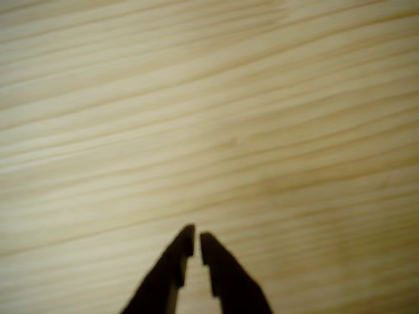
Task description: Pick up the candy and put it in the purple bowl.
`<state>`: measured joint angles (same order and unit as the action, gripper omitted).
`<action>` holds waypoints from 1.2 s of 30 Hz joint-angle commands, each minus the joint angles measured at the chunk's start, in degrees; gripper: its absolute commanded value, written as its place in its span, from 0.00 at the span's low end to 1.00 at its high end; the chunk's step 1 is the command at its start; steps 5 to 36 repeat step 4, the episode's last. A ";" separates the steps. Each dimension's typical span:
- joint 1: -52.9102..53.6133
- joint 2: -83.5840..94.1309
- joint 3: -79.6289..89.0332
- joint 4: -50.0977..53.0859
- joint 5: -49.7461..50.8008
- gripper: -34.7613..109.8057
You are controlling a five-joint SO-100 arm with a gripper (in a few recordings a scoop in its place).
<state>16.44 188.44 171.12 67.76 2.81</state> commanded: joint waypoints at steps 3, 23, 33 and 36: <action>1.23 0.62 -0.79 0.97 0.70 0.24; 1.23 0.62 -0.79 0.97 0.70 0.24; 1.23 0.62 -0.79 0.97 0.70 0.24; 1.23 0.62 -0.79 0.97 0.70 0.24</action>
